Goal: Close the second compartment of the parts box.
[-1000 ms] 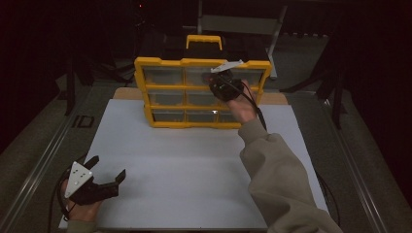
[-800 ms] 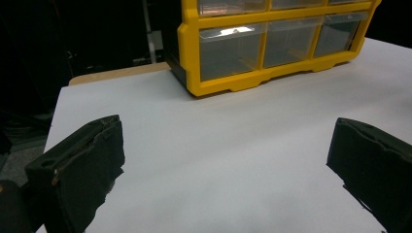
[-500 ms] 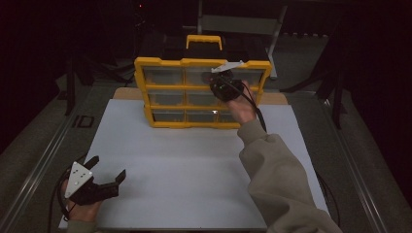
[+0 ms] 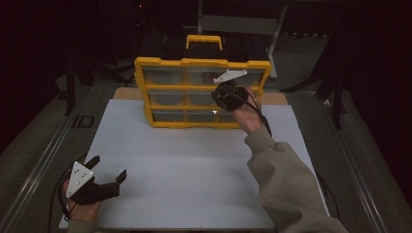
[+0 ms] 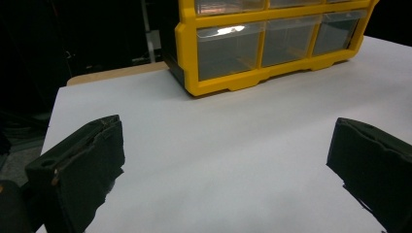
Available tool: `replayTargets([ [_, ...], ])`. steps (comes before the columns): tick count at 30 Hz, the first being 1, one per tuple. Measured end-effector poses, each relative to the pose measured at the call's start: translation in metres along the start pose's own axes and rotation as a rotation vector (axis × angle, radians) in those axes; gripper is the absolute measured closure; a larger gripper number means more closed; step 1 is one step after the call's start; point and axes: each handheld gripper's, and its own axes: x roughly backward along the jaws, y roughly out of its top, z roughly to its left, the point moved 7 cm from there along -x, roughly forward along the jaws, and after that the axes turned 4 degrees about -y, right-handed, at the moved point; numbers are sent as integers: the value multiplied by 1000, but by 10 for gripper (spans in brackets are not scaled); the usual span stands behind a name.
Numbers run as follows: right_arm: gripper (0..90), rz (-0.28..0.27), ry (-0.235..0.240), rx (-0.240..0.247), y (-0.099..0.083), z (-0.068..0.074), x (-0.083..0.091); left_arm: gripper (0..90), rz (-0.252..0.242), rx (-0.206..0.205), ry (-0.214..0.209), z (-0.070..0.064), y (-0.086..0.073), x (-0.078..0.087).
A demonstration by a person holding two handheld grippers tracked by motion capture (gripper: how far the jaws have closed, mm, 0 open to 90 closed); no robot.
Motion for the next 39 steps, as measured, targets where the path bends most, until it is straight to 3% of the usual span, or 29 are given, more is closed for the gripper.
replayTargets([
  [5, 741, 18, 24, 34, -20, 6, 9, 7, -1, 2, 1, 0, 0, 0],
  [10, 633, 28, 49, 15, -38, 9, 21, 6, 0, 0, 0, -1, 0, 0],
  [18, 401, -45, 89, 4, -58, 19, 48, 7, -2, 2, 3, 0, 0, 0],
  [23, 247, -62, 50, -8, -73, 28, 60, 7, -6, 4, 2, 0, 1, 1],
  [29, 162, -96, 30, -37, -92, 32, 72, 7, -7, 9, 7, 2, 0, 3],
  [39, 134, -141, -44, -36, -137, 27, 76, 7, -8, 14, 7, 0, 0, 2],
])
